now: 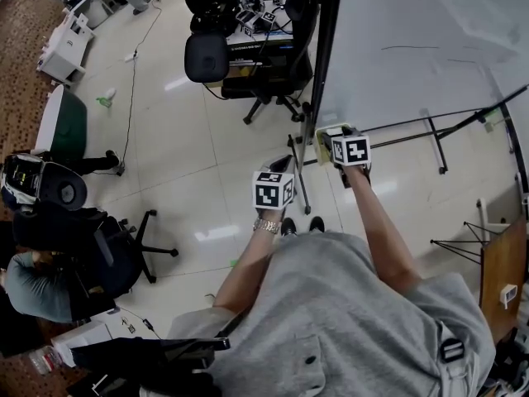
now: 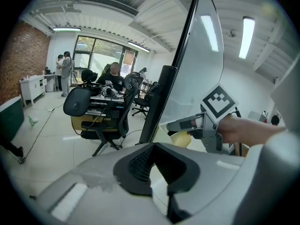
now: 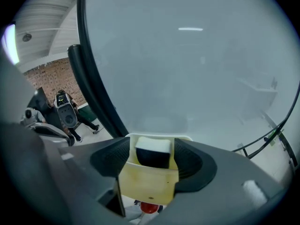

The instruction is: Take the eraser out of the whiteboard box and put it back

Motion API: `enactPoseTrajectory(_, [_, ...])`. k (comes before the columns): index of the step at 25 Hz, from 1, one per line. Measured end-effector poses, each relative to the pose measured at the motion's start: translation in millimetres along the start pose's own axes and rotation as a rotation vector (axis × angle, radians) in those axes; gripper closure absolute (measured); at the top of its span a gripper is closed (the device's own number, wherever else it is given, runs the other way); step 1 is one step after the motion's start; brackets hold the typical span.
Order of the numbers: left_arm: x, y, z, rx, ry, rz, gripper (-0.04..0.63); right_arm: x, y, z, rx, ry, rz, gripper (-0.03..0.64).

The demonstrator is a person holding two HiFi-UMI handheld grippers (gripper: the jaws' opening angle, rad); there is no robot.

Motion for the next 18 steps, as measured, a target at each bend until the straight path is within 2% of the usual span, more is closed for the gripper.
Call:
enactPoseTrajectory(3, [-6,0,-3,0.007,0.000,0.001,0.592,1,-3,9,-0.025,-0.010,0.003,0.285])
enactPoseTrajectory(8, [-33,2,-14,0.033,0.007,-0.039,0.592,2,12,31,-0.067,-0.046,-0.011,0.285])
enactPoseTrajectory(11, [-48,4,-22,0.047,0.013,-0.060,0.592,2,26,39,-0.096,-0.034,-0.013,0.293])
enactPoseTrajectory(12, [-53,5,-23,0.048,0.014,-0.065,0.592,2,32,42,-0.106,-0.023,-0.014,0.399])
enactPoseTrajectory(13, [-57,6,-24,0.048,0.014,-0.067,0.592,1,38,46,-0.116,-0.016,-0.016,0.606])
enactPoseTrajectory(18, [-75,14,-18,0.026,0.002,-0.055,0.592,4,64,53,-0.108,-0.023,-0.004,0.614])
Point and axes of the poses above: the fingertips, and each gripper's own axes: z backward along the fingers, x to its left, y out of its underside, the point moved 10 cm from there along z, backward along the fingers, and after that the axes turned 13 degrees about x, right-handed, at the moved point
